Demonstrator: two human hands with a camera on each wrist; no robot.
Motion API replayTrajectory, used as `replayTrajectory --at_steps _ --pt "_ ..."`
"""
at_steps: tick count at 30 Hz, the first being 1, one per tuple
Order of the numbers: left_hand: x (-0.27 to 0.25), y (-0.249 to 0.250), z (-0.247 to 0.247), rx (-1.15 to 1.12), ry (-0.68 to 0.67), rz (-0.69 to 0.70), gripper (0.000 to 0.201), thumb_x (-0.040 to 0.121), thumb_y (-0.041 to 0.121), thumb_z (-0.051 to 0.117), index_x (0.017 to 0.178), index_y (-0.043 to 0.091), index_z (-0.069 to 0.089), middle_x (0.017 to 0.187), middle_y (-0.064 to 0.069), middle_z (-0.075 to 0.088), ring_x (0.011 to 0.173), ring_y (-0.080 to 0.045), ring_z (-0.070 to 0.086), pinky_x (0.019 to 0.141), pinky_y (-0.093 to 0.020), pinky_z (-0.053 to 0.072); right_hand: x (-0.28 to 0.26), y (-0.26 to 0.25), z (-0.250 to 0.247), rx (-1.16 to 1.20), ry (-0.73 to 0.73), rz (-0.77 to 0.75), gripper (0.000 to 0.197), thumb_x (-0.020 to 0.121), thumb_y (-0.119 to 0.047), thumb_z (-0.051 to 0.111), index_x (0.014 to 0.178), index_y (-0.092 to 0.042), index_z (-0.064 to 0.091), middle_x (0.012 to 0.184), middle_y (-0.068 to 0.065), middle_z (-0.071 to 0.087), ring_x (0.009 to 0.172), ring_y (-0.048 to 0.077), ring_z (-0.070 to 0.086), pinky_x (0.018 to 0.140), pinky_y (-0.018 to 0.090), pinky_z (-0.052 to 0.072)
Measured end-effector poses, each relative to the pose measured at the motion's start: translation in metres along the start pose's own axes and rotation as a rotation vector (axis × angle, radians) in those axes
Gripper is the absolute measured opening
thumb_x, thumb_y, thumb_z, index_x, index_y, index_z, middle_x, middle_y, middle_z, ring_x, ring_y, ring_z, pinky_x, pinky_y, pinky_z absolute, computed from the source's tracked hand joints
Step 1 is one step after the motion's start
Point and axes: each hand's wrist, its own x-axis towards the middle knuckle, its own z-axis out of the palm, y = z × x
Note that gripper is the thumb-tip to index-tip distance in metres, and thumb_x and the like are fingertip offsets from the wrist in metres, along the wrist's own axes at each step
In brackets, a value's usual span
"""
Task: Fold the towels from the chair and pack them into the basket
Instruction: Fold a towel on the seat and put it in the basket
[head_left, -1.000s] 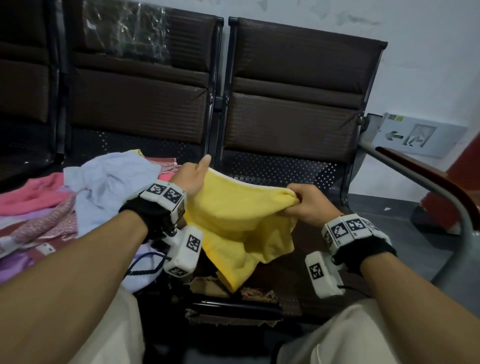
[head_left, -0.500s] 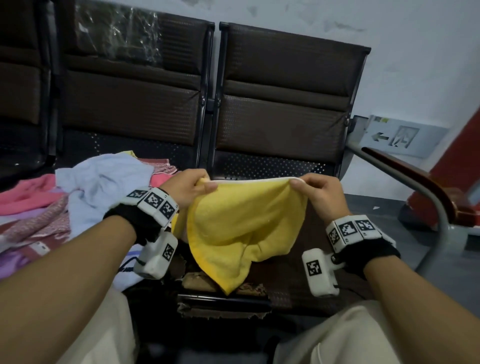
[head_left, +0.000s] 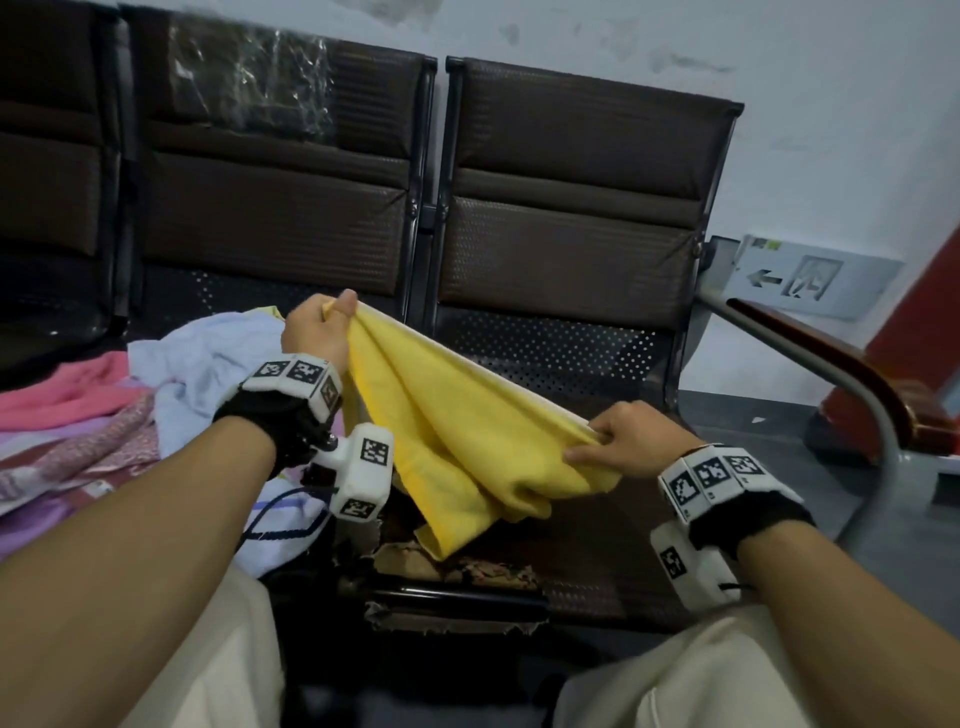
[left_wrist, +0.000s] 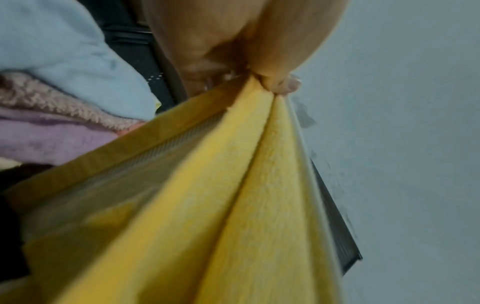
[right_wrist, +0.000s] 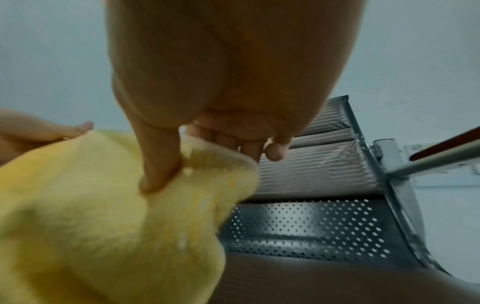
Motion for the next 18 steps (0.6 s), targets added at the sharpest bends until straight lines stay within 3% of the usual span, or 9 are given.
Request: replayTrajectory --at_steps 3,5,7,9,11,13,15,17,18 --pt "0.0 0.0 0.001 0.054 -0.04 -0.041 0.033 0.099 0.037 0.041 0.091 0.007 0.053 0.09 -0.012 0.052 0.087 -0.024 0.047 0.072 -0.028 0.03 0.0 0.005 0.003 -0.027 -0.006 0.106 0.042 0.087 -0.063 0.048 0.075 -0.023 0.05 0.073 -0.002 0.056 0.073 0.016 0.055 0.065 0.03 0.041" --pt "-0.002 0.002 0.004 0.058 -0.084 -0.078 0.043 0.099 0.039 0.037 0.103 0.001 0.057 0.099 -0.018 0.056 0.096 -0.028 0.051 0.077 -0.031 0.033 0.0 0.004 0.004 0.096 0.058 0.186 0.034 0.093 -0.054 0.046 0.108 -0.023 0.05 0.094 0.003 0.062 0.086 0.019 0.058 0.076 0.032 0.045" --pt "-0.002 0.003 0.006 0.094 -0.141 -0.127 0.053 0.101 0.041 0.031 0.116 -0.005 0.055 0.12 -0.022 0.056 0.114 -0.033 0.05 0.09 -0.034 0.035 -0.001 0.003 0.005 0.087 0.076 0.194 0.038 0.095 -0.039 0.05 0.128 -0.022 0.046 0.107 0.008 0.063 0.092 0.021 0.058 0.078 0.028 0.044" --pt "-0.002 0.004 0.009 0.098 -0.194 -0.173 0.059 0.101 0.042 0.025 0.125 -0.006 0.05 0.131 -0.023 0.051 0.122 -0.035 0.046 0.098 -0.035 0.033 0.0 0.005 0.007 0.017 0.048 0.207 0.028 0.094 -0.031 0.052 0.12 -0.021 0.06 0.111 0.009 0.065 0.093 0.021 0.059 0.075 0.028 0.044" --pt "-0.003 0.006 0.011 0.105 -0.221 -0.213 0.062 0.101 0.043 0.02 0.128 -0.006 0.047 0.133 -0.024 0.05 0.124 -0.036 0.046 0.1 -0.036 0.032 0.0 0.005 0.007 0.048 0.079 0.223 0.019 0.091 -0.027 0.056 0.104 -0.023 0.07 0.1 0.006 0.067 0.088 0.02 0.06 0.073 0.029 0.047" --pt "-0.004 0.007 0.011 0.132 -0.215 -0.252 0.064 0.1 0.045 0.019 0.131 -0.006 0.045 0.137 -0.023 0.047 0.125 -0.035 0.044 0.101 -0.037 0.031 0.0 0.005 0.003 0.1 0.276 0.159 0.015 0.088 -0.022 0.062 0.098 -0.021 0.074 0.09 0.001 0.063 0.087 0.021 0.062 0.074 0.029 0.047" --pt "-0.005 0.007 0.008 0.085 -0.207 -0.315 0.062 0.097 0.044 0.024 0.128 -0.005 0.048 0.135 -0.023 0.048 0.114 -0.033 0.049 0.094 -0.039 0.033 0.002 0.005 -0.003 0.076 0.526 0.057 0.013 0.085 -0.018 0.067 0.095 -0.018 0.075 0.087 -0.003 0.055 0.086 0.02 0.058 0.075 0.034 0.048" --pt "-0.004 0.01 0.005 0.057 -0.193 -0.325 0.054 0.096 0.032 0.028 0.12 -0.01 0.052 0.13 -0.028 0.051 0.1 -0.034 0.052 0.086 -0.04 0.035 0.001 0.001 -0.007 0.079 0.655 0.031 0.011 0.081 -0.02 0.071 0.091 -0.019 0.076 0.089 -0.006 0.046 0.082 0.013 0.05 0.069 0.034 0.046" --pt "-0.003 0.009 0.004 0.087 -0.199 -0.312 0.046 0.098 0.022 0.029 0.119 -0.012 0.052 0.129 -0.029 0.051 0.105 -0.036 0.053 0.09 -0.041 0.037 0.001 -0.001 -0.007 0.062 0.667 0.016 0.009 0.079 -0.021 0.073 0.088 -0.02 0.077 0.091 -0.006 0.043 0.082 0.011 0.046 0.067 0.032 0.043"
